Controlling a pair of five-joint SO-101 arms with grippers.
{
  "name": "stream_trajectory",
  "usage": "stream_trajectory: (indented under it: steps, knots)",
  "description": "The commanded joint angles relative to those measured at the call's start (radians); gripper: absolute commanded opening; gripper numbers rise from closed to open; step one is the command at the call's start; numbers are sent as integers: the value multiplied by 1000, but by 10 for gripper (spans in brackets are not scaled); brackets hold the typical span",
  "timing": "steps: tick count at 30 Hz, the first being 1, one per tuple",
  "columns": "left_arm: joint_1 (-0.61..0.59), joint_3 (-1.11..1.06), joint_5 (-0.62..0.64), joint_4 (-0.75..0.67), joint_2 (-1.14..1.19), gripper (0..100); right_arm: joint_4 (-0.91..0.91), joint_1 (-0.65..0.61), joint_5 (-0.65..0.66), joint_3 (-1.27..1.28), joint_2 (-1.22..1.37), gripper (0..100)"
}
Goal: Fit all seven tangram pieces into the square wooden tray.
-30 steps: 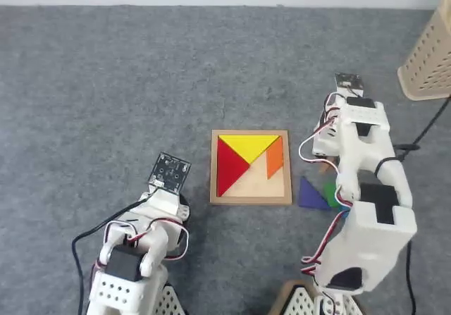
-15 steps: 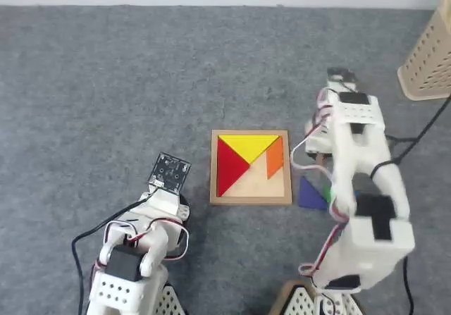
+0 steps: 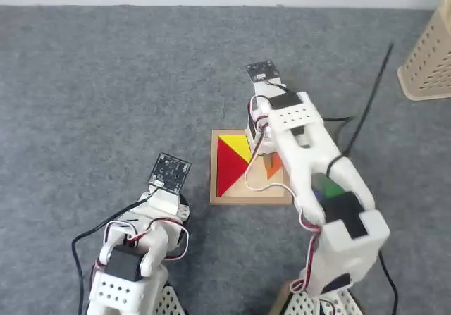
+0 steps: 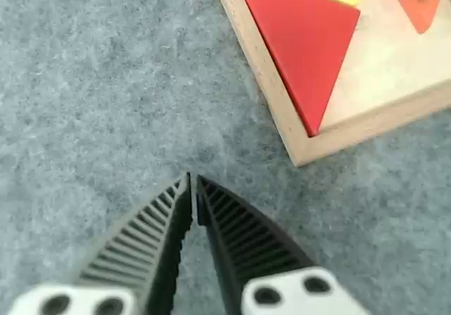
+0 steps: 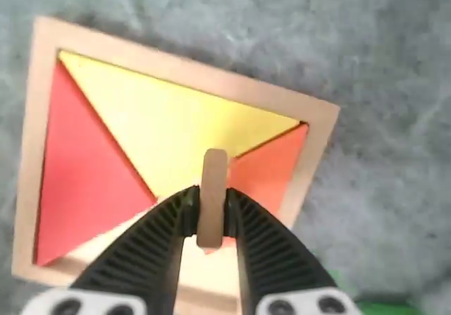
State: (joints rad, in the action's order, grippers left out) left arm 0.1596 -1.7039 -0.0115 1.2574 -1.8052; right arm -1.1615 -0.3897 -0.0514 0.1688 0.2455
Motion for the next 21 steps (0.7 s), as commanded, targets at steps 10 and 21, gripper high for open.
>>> stream_trajectory:
  steps: [10, 21]
  knots:
    - [0, 19, 6, 6, -20, 12, -50, -12, -26, -109, 24, 9]
    - [0, 19, 6, 6, -20, 12, -113, -12, -29, -152, 33, 71]
